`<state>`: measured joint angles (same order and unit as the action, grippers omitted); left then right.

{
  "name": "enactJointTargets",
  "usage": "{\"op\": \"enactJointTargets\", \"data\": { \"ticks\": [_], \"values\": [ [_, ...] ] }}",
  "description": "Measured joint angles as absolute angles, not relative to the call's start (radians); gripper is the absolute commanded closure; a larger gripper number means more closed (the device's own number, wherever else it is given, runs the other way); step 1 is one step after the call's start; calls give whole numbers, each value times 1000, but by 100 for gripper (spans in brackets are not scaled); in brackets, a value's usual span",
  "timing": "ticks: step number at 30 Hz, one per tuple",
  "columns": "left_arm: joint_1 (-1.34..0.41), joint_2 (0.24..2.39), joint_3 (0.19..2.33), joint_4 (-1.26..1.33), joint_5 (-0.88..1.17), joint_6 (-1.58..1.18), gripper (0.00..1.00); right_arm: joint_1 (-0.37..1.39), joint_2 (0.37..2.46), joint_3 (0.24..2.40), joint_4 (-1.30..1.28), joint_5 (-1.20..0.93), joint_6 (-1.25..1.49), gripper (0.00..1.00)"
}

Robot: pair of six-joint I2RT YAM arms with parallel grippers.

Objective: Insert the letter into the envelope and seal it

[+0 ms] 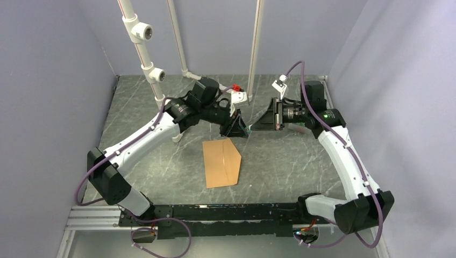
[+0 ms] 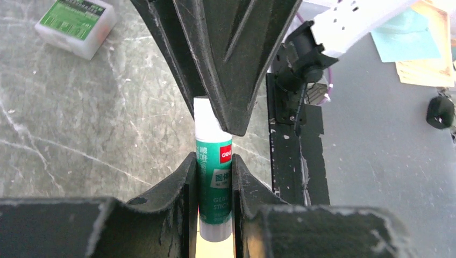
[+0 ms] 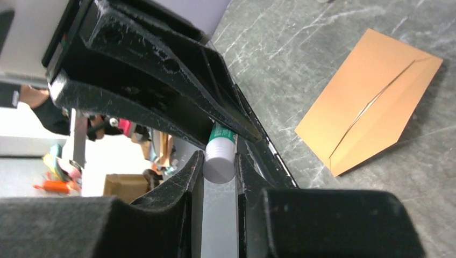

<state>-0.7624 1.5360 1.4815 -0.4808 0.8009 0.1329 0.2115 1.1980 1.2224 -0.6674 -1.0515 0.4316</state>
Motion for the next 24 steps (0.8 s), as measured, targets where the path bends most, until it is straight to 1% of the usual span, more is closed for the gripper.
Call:
{"op": "enactJointTargets", "data": {
  "ticks": [4,7,10,15,19,24],
  "values": [
    [-756,1538,1543,-616,874,192,98,212,1159,1258,-694,-1072,353,100],
    [-749,1534,1512,-745,920,203,98,165,1134,1283,-646,-1067,348,100],
    [-750,1536,1477,-819,916,205,98,125,1128,1285,-586,-1065,395,100],
    [-750,1516,1446,-825,874,190,98,108,1153,1271,-537,-1043,464,100],
    [-749,1488,1438,-790,842,165,98,116,1176,1277,-615,-922,430,100],
    [-749,1474,1438,-756,827,152,98,136,1227,1266,-710,-686,395,100]
  ]
}}
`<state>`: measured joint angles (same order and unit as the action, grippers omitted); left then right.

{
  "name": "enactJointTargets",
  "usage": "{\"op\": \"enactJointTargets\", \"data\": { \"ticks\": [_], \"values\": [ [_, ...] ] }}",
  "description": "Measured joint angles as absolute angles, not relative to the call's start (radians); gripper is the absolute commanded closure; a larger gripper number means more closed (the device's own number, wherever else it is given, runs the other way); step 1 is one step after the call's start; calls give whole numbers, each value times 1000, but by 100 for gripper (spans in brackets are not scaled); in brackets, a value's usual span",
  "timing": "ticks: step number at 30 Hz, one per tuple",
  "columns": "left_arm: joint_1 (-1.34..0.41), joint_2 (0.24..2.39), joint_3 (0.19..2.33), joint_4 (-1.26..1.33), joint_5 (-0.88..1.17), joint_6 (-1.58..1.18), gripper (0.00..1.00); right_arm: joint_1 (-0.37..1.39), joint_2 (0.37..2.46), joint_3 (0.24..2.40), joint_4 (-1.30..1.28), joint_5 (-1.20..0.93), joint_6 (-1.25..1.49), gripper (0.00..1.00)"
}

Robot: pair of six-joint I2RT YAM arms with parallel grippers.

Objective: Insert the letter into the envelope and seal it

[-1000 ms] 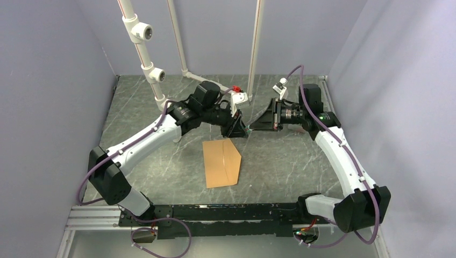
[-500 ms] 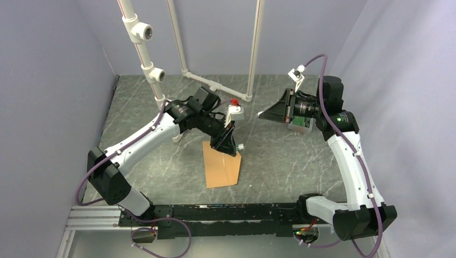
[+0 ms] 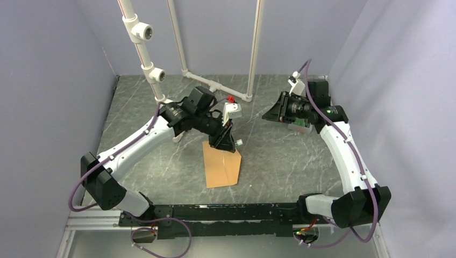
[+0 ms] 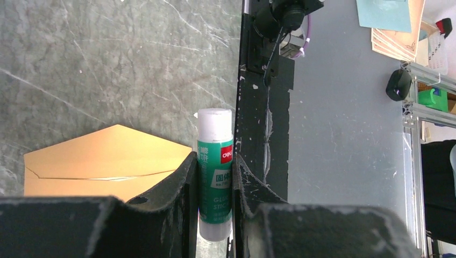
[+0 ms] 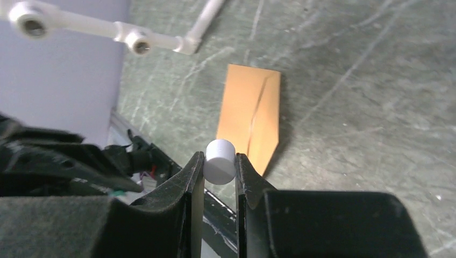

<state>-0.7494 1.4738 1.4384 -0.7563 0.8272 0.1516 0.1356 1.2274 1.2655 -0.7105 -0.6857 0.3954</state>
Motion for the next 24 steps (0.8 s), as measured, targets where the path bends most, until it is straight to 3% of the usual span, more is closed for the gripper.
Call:
{"op": "enactJointTargets", "data": {
  "ticks": [7,13,24],
  "values": [
    [-750,1474,1434,-726,782,127,97,199,1259,1217,-728,-453,413,100],
    [-749,1468,1416,-693,746,106,98,252,1470,1195,-725,-184,413,100],
    [-751,1457,1358,-636,743,65,97,249,1711,1184,-738,91,411,85]
  ]
}}
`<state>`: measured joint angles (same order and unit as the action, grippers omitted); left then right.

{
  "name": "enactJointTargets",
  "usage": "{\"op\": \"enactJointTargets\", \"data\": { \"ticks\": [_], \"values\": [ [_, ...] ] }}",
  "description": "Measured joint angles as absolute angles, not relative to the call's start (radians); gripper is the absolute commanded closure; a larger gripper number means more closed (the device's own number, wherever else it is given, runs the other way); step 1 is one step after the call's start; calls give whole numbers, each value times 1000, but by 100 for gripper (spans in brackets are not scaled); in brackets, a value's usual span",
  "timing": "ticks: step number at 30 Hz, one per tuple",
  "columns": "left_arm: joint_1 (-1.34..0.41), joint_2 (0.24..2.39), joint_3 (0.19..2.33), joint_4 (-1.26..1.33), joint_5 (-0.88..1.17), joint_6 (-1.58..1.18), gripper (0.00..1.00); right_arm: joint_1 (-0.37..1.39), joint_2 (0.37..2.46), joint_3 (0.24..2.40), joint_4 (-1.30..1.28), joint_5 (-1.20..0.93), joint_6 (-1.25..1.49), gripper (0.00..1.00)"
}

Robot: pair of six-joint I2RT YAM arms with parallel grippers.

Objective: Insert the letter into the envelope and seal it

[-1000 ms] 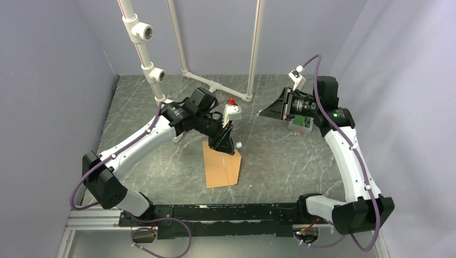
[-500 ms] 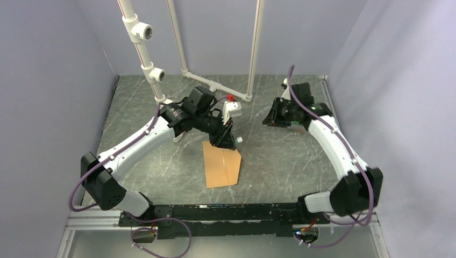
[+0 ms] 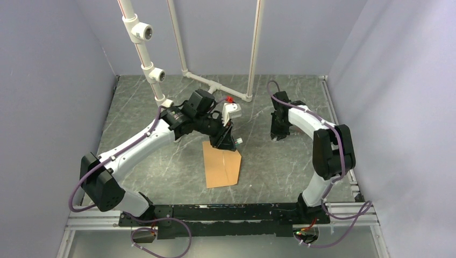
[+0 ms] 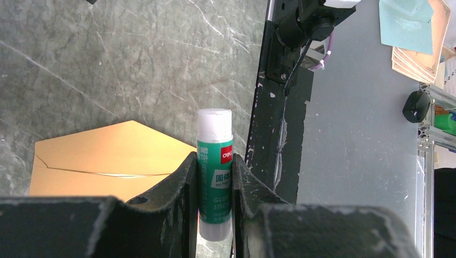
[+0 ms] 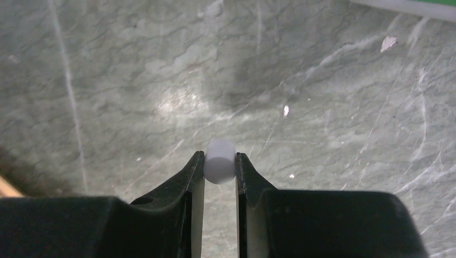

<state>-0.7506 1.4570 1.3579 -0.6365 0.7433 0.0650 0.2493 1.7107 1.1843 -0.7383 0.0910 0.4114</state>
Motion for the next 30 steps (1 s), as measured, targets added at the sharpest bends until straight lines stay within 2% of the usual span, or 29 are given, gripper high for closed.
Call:
{"op": "enactJointTargets", "data": {
  "ticks": [4,10,16,25,30],
  "values": [
    [-751,1457,1351,-628,743,62,98,231,1781,1203,-735,112,411,81],
    [-751,1457,1350,-624,744,62,97,216,1837,1213,-728,138,411,68],
    [-751,1457,1346,-619,743,63,98,217,1839,1213,-714,148,411,36],
    [-752,1457,1346,-613,739,63,97,210,1826,1213,-709,122,410,28],
    [-752,1457,1346,-604,732,57,97,209,1681,1213,-717,93,412,27]
  ]
}}
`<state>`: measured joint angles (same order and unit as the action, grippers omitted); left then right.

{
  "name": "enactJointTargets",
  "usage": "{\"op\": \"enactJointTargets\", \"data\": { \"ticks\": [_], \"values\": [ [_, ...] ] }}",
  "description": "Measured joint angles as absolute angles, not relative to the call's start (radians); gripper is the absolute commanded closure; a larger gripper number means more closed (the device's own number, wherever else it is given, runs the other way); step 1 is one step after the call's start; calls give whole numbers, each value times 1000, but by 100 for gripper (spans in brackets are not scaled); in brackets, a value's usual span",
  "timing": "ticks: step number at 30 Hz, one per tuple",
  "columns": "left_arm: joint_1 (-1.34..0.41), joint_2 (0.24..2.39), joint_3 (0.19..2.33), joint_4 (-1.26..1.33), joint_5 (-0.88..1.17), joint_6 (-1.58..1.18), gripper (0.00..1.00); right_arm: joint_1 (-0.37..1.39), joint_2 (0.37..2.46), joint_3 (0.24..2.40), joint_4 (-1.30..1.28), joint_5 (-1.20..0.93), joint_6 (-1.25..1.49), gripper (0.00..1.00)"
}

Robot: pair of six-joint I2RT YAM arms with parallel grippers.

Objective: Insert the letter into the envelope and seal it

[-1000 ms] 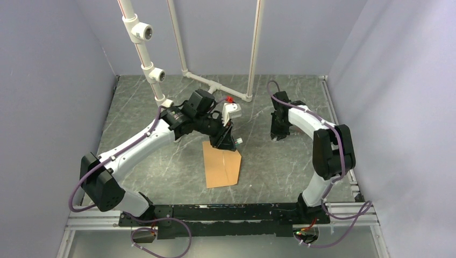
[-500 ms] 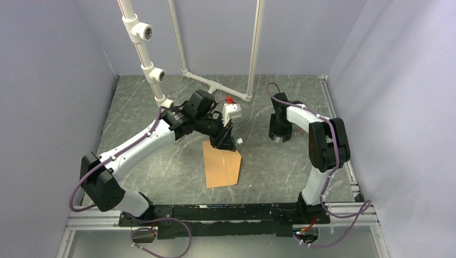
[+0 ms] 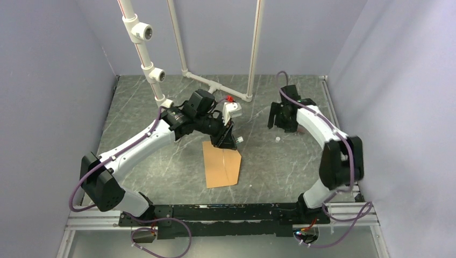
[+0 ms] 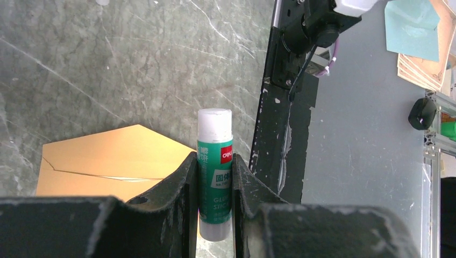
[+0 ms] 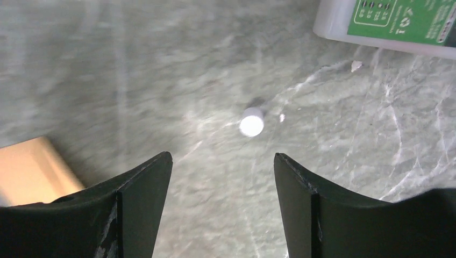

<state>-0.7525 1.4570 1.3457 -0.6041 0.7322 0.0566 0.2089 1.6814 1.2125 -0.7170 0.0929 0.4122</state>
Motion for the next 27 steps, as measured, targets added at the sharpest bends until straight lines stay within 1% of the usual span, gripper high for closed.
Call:
{"op": "enactJointTargets", "data": {
  "ticks": [3,6,11,15,18,20,27],
  "values": [
    [-752,1456,1346,-575,709,19,98,209,1514,1211,-699,13,412,26],
    [-753,1453,1345,-502,677,-60,97,209,1354,1181,-625,-112,430,26],
    [-756,1455,1349,-327,603,-249,98,221,1079,992,-385,-329,536,25],
    [-760,1501,1418,-241,495,-393,98,248,893,842,-213,-376,614,27],
    [-761,1533,1464,-199,408,-493,98,258,825,795,-135,-390,637,28],
    [-761,1551,1489,-182,343,-562,98,273,817,793,-101,-395,641,28],
    [-761,1591,1523,-162,210,-748,98,454,846,820,-65,-303,611,27]
  ]
}}
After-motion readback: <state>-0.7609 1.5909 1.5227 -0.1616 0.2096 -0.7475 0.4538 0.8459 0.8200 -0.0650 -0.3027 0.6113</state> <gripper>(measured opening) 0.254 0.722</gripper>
